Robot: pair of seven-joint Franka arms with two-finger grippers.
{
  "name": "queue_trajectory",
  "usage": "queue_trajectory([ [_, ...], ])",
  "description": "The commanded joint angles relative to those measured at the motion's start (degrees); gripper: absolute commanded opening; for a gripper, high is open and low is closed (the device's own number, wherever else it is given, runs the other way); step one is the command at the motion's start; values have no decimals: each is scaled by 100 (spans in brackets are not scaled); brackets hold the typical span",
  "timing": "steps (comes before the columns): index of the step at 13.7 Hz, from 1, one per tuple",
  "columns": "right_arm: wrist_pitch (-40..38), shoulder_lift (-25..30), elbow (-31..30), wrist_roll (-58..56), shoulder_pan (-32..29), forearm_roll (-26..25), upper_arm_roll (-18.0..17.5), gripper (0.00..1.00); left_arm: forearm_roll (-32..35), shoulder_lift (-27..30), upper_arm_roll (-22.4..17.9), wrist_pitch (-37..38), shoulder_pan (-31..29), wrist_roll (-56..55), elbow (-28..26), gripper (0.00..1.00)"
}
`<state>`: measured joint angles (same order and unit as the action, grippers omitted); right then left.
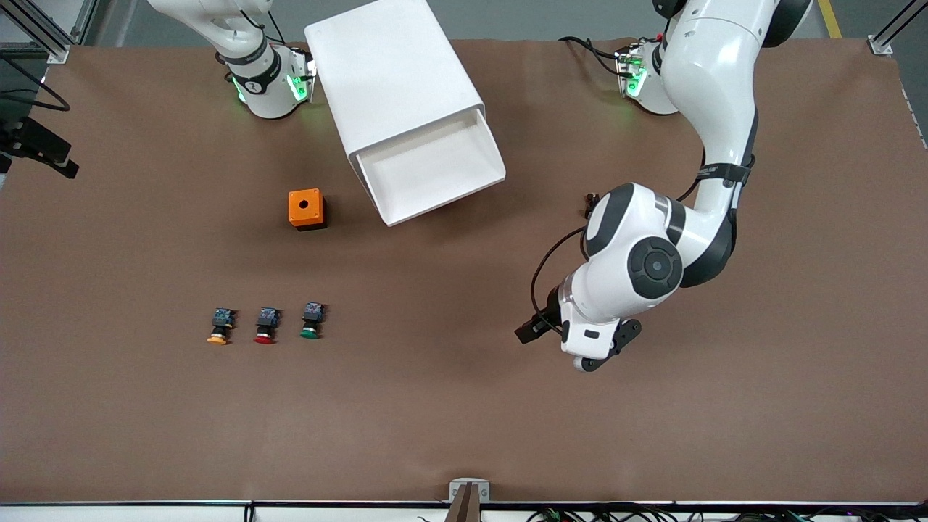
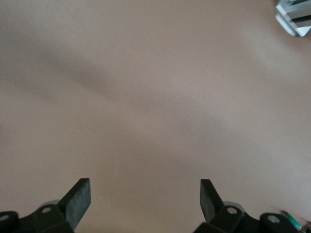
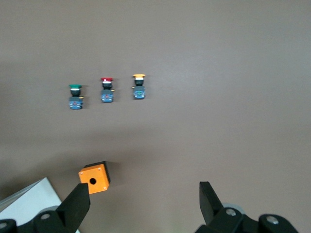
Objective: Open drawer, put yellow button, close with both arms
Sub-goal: 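Release the drawer and draw the left gripper back from it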
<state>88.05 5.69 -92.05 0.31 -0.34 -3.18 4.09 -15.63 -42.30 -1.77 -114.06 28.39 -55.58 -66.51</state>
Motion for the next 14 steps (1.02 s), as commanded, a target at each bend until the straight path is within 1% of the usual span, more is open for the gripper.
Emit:
queue_trajectory([
  [1,46,2,21,-31,-1,-183,-48,100,314,91,-69,-344,61,126,-134,99],
  [4,89,-120,29,-31,-27,-174,-48,100,902,99,-60,-467,132,126,-125,99],
  [7,134,-156,29,-23,-10,-174,-48,100,939,99,-69,-714,88,248,-125,99],
  [9,160,-462,38,-14,-53,-112,-40,100,974,91,-69,-723,79,345,-134,99],
  [14,221,-534,73,-84,-71,-121,-22,100,1035,99,-104,-723,53,443,-169,99],
])
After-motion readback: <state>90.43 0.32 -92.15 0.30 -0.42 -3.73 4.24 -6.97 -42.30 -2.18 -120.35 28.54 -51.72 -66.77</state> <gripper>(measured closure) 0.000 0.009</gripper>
